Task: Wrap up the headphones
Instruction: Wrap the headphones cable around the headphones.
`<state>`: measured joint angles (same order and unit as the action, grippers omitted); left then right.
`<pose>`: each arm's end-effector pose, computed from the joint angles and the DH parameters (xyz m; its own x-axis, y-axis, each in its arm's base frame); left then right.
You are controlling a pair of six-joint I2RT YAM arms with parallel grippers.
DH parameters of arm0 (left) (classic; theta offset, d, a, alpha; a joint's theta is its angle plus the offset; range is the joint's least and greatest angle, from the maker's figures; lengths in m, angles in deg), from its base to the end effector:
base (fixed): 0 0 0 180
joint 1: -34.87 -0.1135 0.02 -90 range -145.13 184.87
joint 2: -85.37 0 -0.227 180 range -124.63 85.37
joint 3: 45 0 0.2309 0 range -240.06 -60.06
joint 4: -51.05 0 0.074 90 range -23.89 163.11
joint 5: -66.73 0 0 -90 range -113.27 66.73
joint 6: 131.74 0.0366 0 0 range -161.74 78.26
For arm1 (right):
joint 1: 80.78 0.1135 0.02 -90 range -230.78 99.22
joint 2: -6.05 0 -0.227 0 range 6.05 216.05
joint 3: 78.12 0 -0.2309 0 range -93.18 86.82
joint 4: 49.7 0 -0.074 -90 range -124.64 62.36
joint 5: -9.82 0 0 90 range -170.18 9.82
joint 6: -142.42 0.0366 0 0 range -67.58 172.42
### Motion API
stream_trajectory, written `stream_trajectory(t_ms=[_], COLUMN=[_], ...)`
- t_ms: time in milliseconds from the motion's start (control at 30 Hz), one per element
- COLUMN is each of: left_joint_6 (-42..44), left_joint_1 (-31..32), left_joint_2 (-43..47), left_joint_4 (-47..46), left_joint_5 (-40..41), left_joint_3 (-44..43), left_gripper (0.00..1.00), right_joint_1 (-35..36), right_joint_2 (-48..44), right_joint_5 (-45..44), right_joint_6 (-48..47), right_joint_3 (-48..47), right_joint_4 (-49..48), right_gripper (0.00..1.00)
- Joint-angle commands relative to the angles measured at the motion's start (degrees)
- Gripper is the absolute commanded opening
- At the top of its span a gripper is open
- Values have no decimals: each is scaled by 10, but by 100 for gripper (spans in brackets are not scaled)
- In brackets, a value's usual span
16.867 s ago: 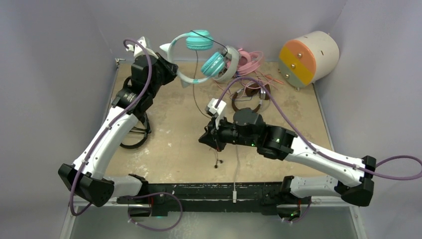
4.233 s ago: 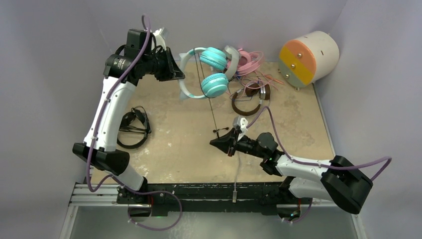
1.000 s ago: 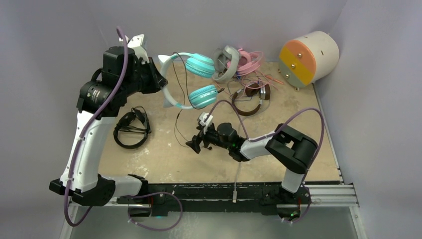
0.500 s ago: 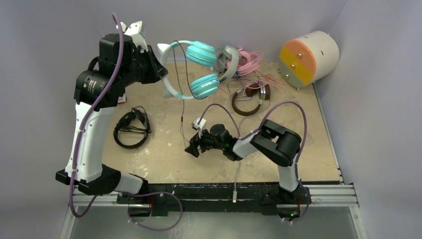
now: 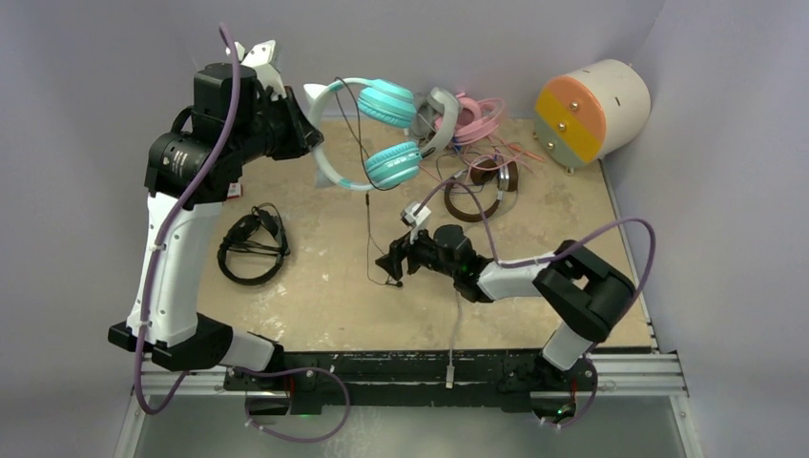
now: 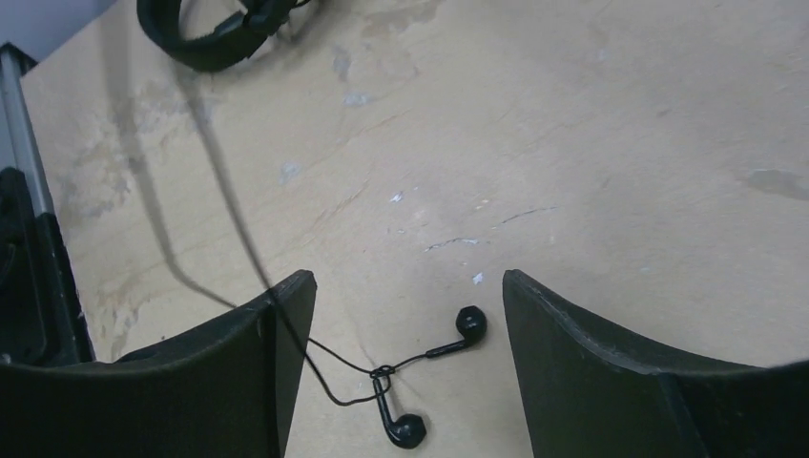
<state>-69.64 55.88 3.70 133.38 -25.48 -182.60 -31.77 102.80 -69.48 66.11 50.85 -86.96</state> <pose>0.2007 -0.0786 0.4802 -0.5496 -0.2898 -0.7836 0.1509 0.8880 -0.4343 0.2026 0.2435 0.1574 -0.2978 0.0118 -0.9546 -0.8148 0.5178 0.2606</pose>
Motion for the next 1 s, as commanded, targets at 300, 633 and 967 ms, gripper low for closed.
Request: stream_trajectory(t_ms=[300,633,967], left_joint_6=[-14,-9,-4], left_joint_1=[-4,-4,-4], left_joint_2=[21,24,20], left_joint_4=[-50,-42,-38], left_joint_5=[-10,-9,-15], left_joint_3=[6,-2,-7], left_gripper=[0,0,0], right_joint_1=[2,13,36], right_joint_2=[-49,9,106], right_joint_5=[43,125,89], right_joint_6=[-38,-52,-101], right_joint_3=[22,25,-95], right_joint_4=[17,-28,97], right_gripper=[83,85,73])
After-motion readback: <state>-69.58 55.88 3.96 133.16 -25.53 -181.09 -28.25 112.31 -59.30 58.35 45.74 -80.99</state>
